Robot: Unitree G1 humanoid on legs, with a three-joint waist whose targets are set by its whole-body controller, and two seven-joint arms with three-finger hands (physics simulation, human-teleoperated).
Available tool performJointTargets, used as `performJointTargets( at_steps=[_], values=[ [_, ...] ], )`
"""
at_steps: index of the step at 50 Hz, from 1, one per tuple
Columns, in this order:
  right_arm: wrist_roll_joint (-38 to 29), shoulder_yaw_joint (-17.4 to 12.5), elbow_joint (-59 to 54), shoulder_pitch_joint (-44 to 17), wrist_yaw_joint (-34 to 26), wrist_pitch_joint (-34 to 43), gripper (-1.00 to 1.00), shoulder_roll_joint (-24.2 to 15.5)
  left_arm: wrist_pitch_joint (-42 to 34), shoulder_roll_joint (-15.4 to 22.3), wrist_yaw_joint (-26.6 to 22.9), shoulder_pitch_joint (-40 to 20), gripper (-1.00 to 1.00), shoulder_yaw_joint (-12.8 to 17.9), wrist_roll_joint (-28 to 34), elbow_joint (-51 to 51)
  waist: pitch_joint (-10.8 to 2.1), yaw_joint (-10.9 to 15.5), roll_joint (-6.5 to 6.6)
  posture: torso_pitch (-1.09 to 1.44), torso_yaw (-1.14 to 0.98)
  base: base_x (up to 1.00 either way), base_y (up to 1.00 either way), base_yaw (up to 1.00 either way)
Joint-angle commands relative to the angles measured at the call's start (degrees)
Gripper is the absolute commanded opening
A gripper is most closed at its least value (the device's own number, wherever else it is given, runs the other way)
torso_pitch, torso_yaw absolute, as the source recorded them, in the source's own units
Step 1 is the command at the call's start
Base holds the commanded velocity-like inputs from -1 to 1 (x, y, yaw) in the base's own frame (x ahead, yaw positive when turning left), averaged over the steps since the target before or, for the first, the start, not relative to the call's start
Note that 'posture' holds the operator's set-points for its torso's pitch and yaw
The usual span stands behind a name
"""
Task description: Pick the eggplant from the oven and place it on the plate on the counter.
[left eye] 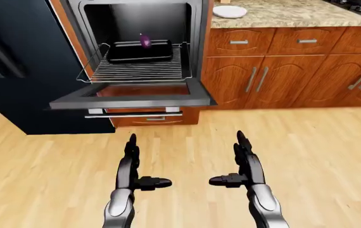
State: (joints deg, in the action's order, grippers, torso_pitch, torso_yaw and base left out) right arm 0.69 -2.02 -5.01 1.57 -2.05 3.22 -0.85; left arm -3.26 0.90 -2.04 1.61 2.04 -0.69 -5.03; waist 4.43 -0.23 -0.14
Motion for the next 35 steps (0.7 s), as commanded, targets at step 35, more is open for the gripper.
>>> performJointTargets(
  at_steps=[35],
  values=[
    [-0.1, -1.9, 33.4, -10.5, -3.7, 26.5, 1.00, -2.7, -36.4, 4.9, 3.0, -16.5, 1.00, 5.6, -5.0, 39.3, -3.61, 2.0, 1.78, 0.00, 0.00, 0.05, -0.11, 0.00]
  ],
)
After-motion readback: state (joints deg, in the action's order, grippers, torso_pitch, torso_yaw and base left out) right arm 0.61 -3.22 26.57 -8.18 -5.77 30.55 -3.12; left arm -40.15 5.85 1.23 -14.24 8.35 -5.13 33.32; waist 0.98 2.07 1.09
